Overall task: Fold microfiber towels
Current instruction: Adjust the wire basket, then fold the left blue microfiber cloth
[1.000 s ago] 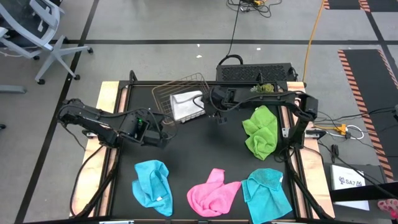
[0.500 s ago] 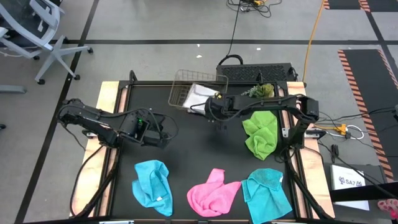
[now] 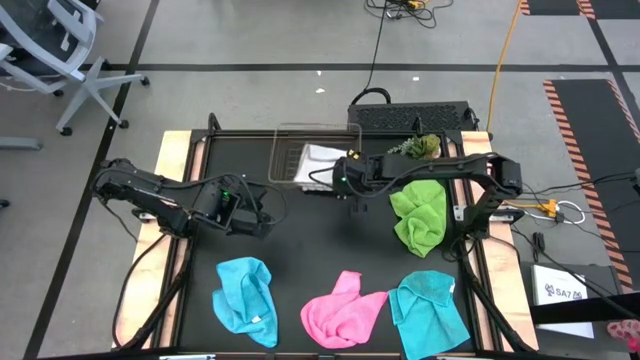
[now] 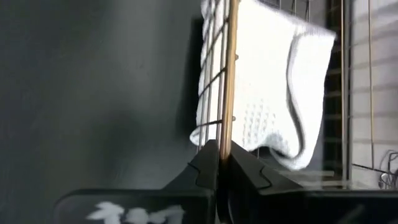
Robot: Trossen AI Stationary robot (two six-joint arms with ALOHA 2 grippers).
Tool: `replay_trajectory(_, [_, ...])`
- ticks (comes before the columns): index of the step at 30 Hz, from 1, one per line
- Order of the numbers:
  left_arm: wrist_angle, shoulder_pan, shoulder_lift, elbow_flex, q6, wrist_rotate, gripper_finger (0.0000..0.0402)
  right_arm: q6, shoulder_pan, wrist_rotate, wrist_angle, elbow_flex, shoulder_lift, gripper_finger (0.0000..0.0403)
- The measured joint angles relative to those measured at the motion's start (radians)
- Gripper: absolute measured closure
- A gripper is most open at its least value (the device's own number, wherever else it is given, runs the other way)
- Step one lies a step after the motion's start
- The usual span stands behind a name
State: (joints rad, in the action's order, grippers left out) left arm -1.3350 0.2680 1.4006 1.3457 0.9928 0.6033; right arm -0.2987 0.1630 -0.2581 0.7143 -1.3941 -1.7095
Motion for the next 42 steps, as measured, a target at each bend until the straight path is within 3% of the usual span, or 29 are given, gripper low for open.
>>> replay_trajectory(20, [0.0, 0.0, 0.0, 0.0, -0.019, -0.019, 0.0392, 0.022, -0.009, 0.044, 0.044, -0.002, 0.002, 0.0316])
replay_trajectory(33, [0.0, 0.0, 0.0, 0.0, -0.031, -0.021, 0.0392, 0.06, -0.032, 0.044, 0.045, -0.002, 0.104, 0.0308])
replay_trajectory(37, [0.001, -0.006, 0.0, 0.0, -0.105, -0.006, 0.0392, 0.104, -0.051, 0.044, 0.038, -0.002, 0.147, 0.0307])
replay_trajectory(42, [0.001, -0.022, 0.001, 0.0, -0.197, -0.154, 0.0392, 0.144, -0.09, 0.042, 0.015, -0.002, 0.21, 0.0307])
